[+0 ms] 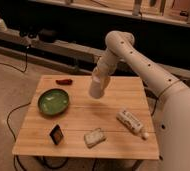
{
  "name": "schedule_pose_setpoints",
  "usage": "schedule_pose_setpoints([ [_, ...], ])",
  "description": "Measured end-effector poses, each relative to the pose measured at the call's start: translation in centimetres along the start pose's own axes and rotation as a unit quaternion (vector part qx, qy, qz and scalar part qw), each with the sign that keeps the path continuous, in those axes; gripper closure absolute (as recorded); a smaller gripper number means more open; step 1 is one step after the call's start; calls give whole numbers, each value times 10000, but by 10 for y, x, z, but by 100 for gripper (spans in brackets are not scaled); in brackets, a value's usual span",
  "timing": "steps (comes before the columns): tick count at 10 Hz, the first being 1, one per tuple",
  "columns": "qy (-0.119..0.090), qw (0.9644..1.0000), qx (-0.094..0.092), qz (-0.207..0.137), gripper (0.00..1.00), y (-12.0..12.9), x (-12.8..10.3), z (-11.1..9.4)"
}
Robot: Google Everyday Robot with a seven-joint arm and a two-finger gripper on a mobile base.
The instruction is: Place the ceramic cup over the eraser
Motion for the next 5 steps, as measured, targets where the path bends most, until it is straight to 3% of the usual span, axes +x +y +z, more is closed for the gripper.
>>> schedule_pose_setpoints([
  [5,-1,10000,2,3,100,0,0,0],
])
